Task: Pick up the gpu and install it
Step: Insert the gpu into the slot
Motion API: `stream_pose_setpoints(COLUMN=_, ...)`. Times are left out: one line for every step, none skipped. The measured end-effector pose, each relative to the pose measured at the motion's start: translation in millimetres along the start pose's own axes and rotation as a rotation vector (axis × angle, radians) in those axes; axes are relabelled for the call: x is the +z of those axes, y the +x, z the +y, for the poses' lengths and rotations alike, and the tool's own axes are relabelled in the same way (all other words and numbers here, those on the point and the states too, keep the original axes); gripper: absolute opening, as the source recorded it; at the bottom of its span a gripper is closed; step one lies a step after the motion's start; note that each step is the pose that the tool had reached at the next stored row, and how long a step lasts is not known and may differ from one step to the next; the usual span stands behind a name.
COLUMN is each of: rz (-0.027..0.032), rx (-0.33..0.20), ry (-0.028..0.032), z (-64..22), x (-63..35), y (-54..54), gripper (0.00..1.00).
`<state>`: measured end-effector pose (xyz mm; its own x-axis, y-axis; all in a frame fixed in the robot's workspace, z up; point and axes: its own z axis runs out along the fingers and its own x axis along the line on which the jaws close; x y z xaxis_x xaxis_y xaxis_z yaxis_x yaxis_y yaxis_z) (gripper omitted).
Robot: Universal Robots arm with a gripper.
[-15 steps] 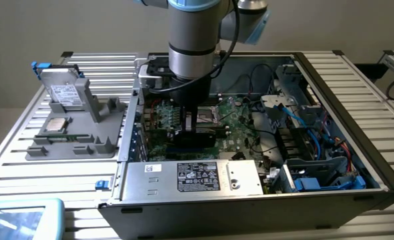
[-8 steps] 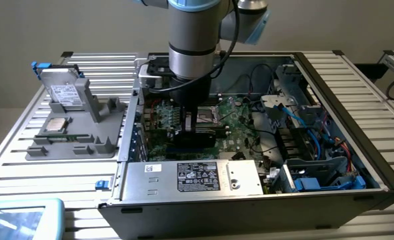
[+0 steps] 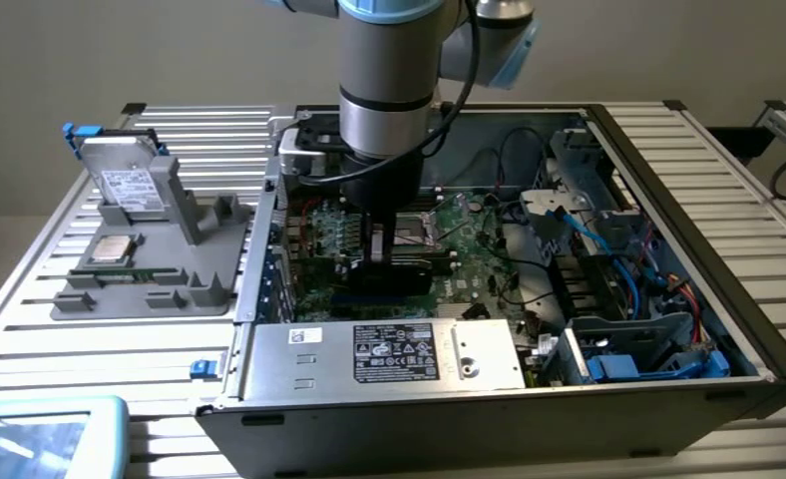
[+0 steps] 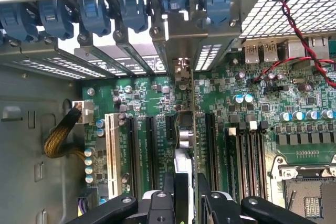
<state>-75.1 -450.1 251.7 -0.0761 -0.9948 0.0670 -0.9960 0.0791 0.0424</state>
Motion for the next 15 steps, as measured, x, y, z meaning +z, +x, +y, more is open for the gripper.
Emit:
stream_pose_setpoints(rz=-0.0001, rx=0.000, ry=-0.0002, z=0.0, x=0.0, y=0.1, gripper=0.27)
stream_pose_setpoints(rz=-0.0002, rx=0.000, ry=-0.0002, z=0.1, x=0.0, y=0.1, gripper=0.27)
stream_pose_setpoints(rz=-0.0004, rx=0.000, ry=-0.0002, z=0.3, x=0.0, y=0.1, gripper=0.27)
stream_pose_setpoints(rz=-0.0007, rx=0.000, ry=-0.0002, z=0.5, x=0.1, y=0.3, gripper=0.27)
stream_pose_setpoints(rz=-0.0009, rx=0.000, ry=-0.0001, z=0.8, x=0.1, y=0.5, gripper=0.27)
stream_pose_setpoints(rz=-0.0012, rx=0.000, ry=-0.0002, z=1.0, x=0.2, y=0.6, gripper=0.27)
stream_pose_setpoints(rz=-0.0012, rx=0.000, ry=-0.0002, z=1.0, x=0.2, y=0.6, gripper=0.27)
stream_pose_setpoints(rz=-0.0016, rx=0.000, ry=-0.0002, z=1.1, x=0.2, y=0.6, gripper=0.27)
stream_pose_setpoints(rz=-0.0017, rx=0.000, ry=-0.0002, z=1.2, x=0.3, y=0.6, gripper=0.27)
stream_pose_setpoints(rz=-0.0019, rx=0.000, ry=-0.0002, z=1.3, x=0.4, y=0.6, gripper=0.27)
stream_pose_setpoints(rz=-0.0019, rx=0.000, ry=-0.0003, z=1.5, x=0.4, y=0.5, gripper=0.27)
stream_pose_setpoints(rz=-0.0019, rx=0.000, ry=-0.0003, z=1.7, x=0.5, y=0.5, gripper=0.27)
stream_pose_setpoints(rz=-0.0019, rx=0.000, ry=-0.0002, z=1.8, x=0.5, y=0.6, gripper=0.27)
stream_pose_setpoints(rz=-0.0019, rx=0.000, ry=-0.0002, z=1.8, x=0.6, y=0.5, gripper=0.27)
stream_pose_setpoints(rz=-0.0019, rx=0.000, ry=-0.0002, z=1.8, x=0.6, y=0.5, gripper=0.27)
